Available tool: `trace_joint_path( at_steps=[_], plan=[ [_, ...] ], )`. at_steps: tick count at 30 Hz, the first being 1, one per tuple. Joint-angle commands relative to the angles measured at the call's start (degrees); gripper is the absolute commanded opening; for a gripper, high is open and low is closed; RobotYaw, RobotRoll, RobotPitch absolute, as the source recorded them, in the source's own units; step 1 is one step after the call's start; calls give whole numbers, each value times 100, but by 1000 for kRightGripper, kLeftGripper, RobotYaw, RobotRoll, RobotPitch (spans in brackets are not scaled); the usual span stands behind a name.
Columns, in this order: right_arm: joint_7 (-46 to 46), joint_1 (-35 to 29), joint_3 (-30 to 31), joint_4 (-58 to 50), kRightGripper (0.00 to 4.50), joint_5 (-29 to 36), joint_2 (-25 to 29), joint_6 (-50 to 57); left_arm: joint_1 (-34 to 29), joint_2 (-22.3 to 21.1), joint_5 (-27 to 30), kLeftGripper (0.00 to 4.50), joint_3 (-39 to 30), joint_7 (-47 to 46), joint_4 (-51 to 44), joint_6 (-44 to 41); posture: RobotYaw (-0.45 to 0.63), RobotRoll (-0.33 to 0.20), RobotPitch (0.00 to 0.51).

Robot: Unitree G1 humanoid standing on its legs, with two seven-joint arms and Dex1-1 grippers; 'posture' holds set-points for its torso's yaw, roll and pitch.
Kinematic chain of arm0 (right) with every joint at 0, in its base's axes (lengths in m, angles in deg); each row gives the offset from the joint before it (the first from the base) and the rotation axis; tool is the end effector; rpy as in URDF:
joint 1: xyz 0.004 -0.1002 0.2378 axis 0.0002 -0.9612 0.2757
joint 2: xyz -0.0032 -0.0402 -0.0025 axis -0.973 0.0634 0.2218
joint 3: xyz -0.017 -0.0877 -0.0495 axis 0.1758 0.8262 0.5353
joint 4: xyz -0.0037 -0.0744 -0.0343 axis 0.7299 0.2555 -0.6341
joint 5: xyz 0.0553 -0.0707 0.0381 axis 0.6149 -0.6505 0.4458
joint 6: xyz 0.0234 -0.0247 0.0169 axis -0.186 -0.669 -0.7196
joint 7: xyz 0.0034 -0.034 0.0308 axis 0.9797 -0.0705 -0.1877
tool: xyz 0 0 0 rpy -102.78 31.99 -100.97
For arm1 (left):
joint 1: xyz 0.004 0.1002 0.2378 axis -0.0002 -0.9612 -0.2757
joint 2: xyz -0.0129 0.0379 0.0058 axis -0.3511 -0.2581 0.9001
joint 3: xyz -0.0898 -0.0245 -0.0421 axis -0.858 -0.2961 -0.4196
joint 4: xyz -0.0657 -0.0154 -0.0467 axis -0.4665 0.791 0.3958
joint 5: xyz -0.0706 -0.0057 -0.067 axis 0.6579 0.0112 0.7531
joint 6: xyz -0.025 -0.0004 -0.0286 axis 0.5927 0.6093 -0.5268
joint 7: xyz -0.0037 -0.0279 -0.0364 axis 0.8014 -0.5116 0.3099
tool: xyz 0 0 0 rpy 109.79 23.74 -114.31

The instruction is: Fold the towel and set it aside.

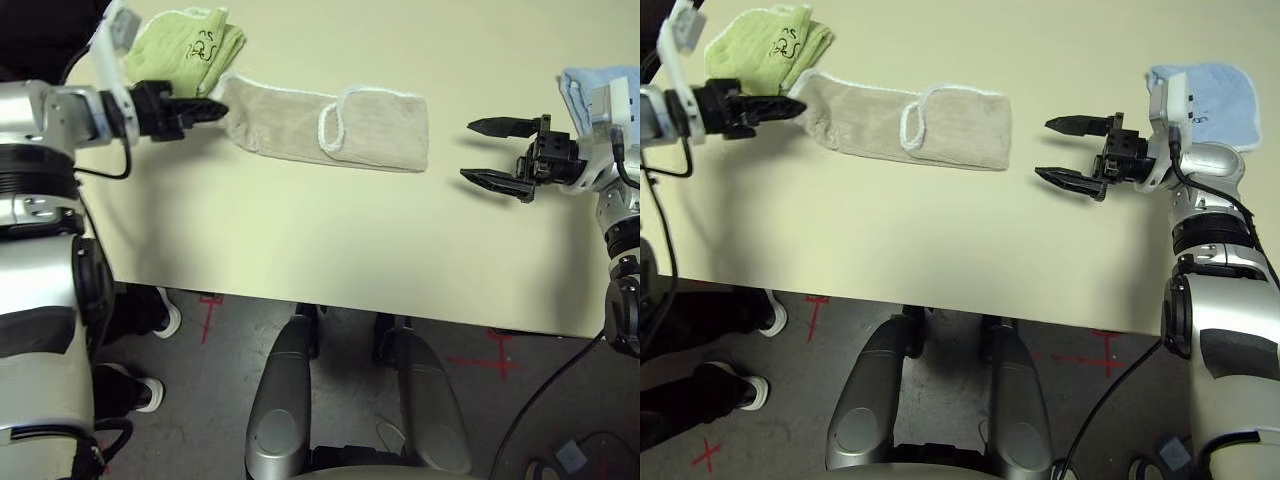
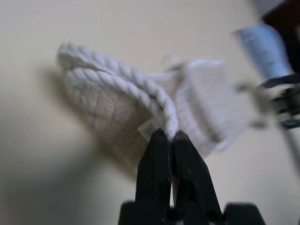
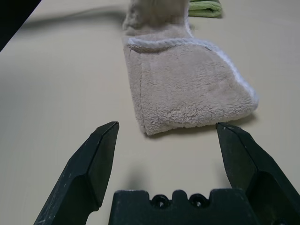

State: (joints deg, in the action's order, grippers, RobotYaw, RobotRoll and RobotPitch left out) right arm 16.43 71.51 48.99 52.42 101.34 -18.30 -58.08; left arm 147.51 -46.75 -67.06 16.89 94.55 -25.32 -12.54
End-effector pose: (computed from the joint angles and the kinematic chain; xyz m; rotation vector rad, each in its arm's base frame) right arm 0.3255 -0.3054 0.2112 -0.4203 -0.2777 1.1810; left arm 0.3255 0.2382 0.3273 -0.1322 0.2584 -0.9654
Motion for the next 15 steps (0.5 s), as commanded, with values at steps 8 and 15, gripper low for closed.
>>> trace_joint_path(
  at_steps=[8,15],
  plan=[
    [37,-69,-243,116,4500,-72,121,5,228,728,908,51,-1,-21,-1476,-896,156,0,344],
    [19,-66,-311,104,4500,-112,127,-12,293,1477,939,51,-134,-675,-1365,-854,154,0,340]
  ],
)
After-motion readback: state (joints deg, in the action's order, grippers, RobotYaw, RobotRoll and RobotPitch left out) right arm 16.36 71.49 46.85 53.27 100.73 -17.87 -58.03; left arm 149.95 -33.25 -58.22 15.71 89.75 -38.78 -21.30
